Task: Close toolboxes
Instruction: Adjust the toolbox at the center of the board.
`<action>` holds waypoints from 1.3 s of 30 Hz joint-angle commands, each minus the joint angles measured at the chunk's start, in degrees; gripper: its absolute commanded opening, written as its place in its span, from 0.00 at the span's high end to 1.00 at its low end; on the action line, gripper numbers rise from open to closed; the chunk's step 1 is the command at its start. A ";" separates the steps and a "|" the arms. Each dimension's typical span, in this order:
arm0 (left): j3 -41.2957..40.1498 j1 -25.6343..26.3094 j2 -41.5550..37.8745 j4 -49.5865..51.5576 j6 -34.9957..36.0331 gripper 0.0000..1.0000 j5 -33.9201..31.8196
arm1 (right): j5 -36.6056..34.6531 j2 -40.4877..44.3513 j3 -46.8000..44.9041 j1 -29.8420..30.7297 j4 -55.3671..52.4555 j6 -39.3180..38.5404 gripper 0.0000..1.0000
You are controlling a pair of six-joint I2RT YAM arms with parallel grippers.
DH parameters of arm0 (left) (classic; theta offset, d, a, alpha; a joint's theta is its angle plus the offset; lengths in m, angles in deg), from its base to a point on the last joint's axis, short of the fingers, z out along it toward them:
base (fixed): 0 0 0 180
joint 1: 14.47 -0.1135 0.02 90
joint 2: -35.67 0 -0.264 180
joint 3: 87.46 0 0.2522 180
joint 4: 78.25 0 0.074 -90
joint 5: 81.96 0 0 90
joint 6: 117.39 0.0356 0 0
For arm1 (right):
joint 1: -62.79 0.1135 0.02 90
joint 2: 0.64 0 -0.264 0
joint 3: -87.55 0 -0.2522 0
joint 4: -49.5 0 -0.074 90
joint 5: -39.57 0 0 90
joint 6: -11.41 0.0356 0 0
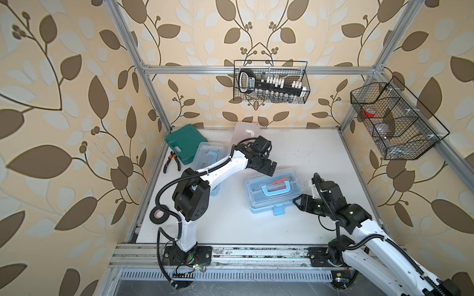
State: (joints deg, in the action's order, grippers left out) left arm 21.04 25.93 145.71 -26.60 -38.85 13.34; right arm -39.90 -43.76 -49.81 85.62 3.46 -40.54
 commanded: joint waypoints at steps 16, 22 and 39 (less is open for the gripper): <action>-15.35 -0.32 -8.64 -4.30 -3.29 0.01 2.25 | -8.12 -21.46 5.96 0.32 17.20 -4.09 0.32; -21.93 0.16 -13.55 -6.44 -5.59 0.01 2.47 | -11.53 -28.09 11.36 -1.12 17.28 -7.13 0.28; -32.16 2.84 -22.76 -8.39 -11.26 0.01 0.94 | -4.84 -40.92 20.41 -5.83 24.22 -11.48 0.24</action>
State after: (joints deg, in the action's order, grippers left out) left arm -9.23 27.53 125.49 -38.82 -49.02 14.47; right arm -48.17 -82.31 -32.10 79.74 23.09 -50.82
